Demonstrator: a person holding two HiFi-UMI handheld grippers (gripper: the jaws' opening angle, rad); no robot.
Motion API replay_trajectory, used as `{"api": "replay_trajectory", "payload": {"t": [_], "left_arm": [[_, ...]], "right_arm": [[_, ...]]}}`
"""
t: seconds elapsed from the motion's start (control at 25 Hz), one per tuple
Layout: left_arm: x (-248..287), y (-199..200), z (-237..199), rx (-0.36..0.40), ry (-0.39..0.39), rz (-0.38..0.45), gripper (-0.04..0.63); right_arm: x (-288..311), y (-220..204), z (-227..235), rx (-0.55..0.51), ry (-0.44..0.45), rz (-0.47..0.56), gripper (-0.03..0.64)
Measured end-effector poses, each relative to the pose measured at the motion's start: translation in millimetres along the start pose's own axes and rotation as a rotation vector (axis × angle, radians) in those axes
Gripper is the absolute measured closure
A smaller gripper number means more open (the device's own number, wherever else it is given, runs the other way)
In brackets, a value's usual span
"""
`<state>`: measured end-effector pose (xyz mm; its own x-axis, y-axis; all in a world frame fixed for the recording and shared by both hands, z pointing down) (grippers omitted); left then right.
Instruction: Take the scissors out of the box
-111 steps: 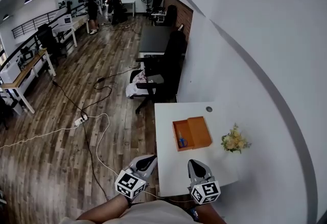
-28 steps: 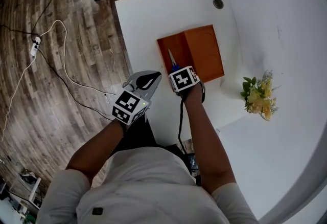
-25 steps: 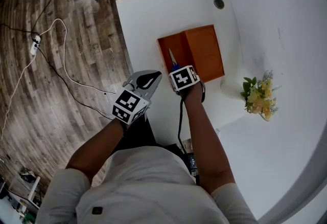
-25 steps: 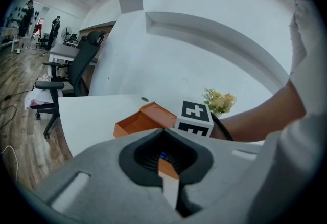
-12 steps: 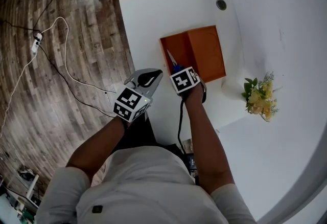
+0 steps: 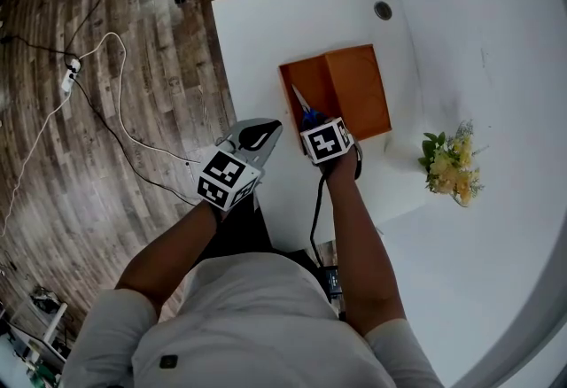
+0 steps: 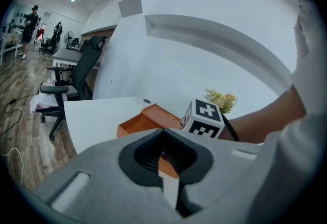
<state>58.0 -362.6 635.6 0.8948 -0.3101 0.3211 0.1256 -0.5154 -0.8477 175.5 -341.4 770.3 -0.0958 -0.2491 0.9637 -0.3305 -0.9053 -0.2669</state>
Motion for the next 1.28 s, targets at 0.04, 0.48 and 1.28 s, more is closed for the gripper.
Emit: {"api": "replay_trajectory", "payload": {"t": [0.04,0.48,1.28], "left_arm": [[-1,1,2,0.003,0.002,0.001,0.592],[-13,6,37,0.038,0.034,0.028,0.592],[-77,40,153,0.153,0.098,0.144,0.592]], "right_arm": [[-4,1,0,0.0,0.0,0.014,0.52],[-53,5,-3,-0.012,-0.008,0.175,0.522],[-222,-27,-54,-0.1,-0.054,0.619,0.522]]}}
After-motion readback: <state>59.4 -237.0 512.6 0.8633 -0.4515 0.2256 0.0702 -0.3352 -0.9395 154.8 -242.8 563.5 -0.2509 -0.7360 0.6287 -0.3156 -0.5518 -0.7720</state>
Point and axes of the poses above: the fingertips, and each gripper's own axes: x forward along the fingers, z to its right, y out of its top, the point moved 2 cm from there along -x, backward along the fingers, and after that the axes turned 6 degrees about z, right-handed, at the moved point
